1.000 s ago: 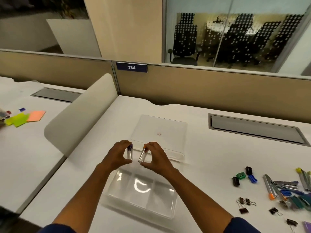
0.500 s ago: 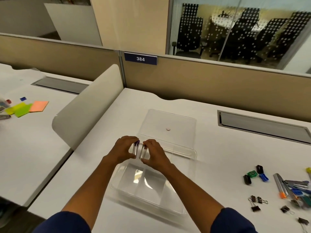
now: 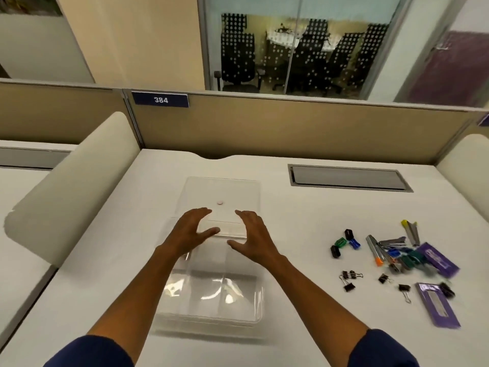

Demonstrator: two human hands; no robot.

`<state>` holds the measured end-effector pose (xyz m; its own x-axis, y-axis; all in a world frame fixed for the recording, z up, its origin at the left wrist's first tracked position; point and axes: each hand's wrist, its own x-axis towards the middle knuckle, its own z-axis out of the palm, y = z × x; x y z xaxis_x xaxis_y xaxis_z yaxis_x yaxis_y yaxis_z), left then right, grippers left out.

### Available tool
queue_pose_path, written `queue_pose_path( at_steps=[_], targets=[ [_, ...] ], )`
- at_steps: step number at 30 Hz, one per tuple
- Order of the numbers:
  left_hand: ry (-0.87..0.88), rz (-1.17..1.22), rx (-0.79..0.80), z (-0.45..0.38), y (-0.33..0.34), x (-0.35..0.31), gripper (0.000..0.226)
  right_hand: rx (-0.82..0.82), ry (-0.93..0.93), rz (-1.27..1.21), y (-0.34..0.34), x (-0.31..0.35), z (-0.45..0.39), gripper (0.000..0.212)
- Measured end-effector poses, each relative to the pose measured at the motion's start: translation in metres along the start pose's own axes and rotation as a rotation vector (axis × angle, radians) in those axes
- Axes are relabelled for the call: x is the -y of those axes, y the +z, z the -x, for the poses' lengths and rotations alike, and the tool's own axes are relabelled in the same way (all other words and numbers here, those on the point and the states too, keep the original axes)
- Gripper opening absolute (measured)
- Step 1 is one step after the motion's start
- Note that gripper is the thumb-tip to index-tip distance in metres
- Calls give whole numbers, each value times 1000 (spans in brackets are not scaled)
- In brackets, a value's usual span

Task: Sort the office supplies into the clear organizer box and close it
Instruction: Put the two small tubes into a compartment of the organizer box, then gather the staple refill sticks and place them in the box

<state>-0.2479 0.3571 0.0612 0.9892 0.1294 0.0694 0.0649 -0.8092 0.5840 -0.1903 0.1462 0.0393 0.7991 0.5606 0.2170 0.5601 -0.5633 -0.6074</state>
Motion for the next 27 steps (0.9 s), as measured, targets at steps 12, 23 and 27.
queue_pose_path(
  at_steps=[12,23,27],
  targets=[
    [217,53,189,-46,119,-148,61,-173,278,76,-106,-113,85,75],
    [328,1,301,-64,208,-227,60,-232,499,129,-164,-198,149,65],
    [344,-7,362,-71,237,-249,60,-242,573,144,-178,-226,169,65]
  ],
)
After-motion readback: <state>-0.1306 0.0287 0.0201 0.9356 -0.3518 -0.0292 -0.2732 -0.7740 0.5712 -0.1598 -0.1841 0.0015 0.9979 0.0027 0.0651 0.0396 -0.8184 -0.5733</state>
